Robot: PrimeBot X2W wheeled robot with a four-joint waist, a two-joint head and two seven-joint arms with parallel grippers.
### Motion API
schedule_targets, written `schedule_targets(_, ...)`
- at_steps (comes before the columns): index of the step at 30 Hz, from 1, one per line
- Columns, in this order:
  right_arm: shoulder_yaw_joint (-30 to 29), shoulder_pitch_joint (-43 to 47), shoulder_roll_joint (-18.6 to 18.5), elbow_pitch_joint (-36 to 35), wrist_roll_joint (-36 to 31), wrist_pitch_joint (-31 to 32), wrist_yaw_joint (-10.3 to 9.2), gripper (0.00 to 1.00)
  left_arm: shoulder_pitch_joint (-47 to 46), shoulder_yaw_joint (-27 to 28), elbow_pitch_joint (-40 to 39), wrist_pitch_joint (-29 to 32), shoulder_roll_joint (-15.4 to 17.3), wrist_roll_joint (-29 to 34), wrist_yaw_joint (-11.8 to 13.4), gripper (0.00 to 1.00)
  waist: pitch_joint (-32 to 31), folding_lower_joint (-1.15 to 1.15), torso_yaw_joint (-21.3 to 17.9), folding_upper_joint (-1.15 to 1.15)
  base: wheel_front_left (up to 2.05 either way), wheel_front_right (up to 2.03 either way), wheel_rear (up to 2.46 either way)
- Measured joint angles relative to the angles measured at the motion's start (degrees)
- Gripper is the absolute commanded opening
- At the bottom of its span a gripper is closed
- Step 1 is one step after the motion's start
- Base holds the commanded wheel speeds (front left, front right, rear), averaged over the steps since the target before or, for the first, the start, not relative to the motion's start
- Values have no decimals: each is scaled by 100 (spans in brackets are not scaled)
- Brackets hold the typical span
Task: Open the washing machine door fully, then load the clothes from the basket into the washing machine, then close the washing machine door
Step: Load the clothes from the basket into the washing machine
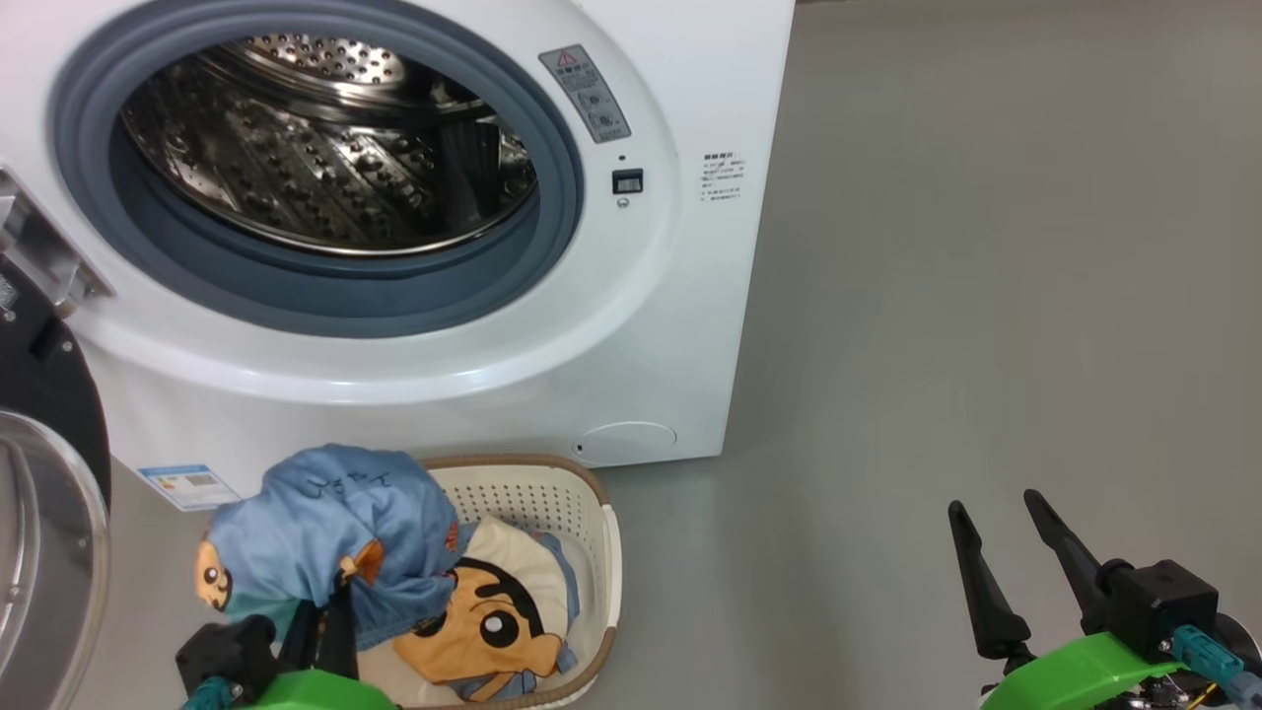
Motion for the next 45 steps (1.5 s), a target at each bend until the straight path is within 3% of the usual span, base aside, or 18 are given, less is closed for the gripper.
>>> schedule_targets(7,-5,-214,8,-1,57,-75,0,100,-415,-137,79,292,-14,-27,-9,0,338,0,-51,0,0,0,0)
schedule_targets(16,-21,-650,16,19,111,-278,0,100,-1703,-166,564,995,67,-145,-68,0,1063,1,-179,0,0,0,0)
schedule_targets(28,32,-1232,30,468,409,-787,0,100,-3410,189,973,1953,773,-208,-38,0,1992,1,-585,0,0,0,0)
schedule_targets(35,246,-1636,32,893,783,-1139,0,100,-4397,479,1131,2397,1149,-367,23,0,2515,1,-1015,0,0,0,0)
schedule_targets(45,595,-1953,35,1232,966,-1312,0,100,-5316,699,1441,2552,1662,-401,44,0,2964,1,-1436,0,0,0,0)
